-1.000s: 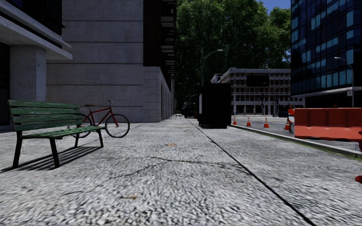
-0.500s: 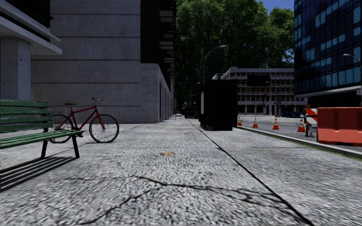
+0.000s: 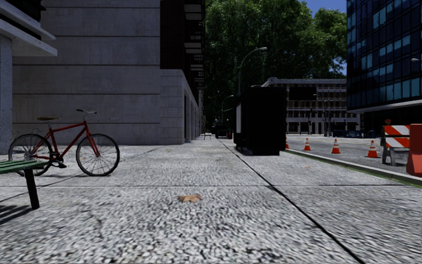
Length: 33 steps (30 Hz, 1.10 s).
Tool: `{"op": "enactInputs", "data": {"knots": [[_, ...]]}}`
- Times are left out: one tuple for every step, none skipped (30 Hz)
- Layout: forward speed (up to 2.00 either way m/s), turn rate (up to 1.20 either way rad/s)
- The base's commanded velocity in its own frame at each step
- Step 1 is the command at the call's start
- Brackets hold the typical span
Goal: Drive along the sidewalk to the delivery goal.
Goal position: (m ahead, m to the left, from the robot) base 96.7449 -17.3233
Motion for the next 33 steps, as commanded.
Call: {"op": "enactInputs", "data": {"knots": [[2.0,0.0],[2.0,0.0],[2.0,0.0],[2.0,0.0],[2.0,0.0],[2.0,0.0],[2.0,0.0],[2.0,0.0],[2.0,0.0],[2.0,0.0],[2.0,0.0],[2.0,0.0],[2.0,0.0],[2.0,0.0],[2.0,0.0],[2.0,0.0],[2.0,0.0],[2.0,0.0],[2.0,0.0],[2.0,0.0],[2.0,0.0],[2.0,0.0],[2.0,0.0],[2.0,0.0],[2.0,0.0],[2.0,0.0],[2.0,0.0],[2.0,0.0],[2.0,0.0],[2.0,0.0],[2.0,0.0],[2.0,0.0],[2.0,0.0]]}}
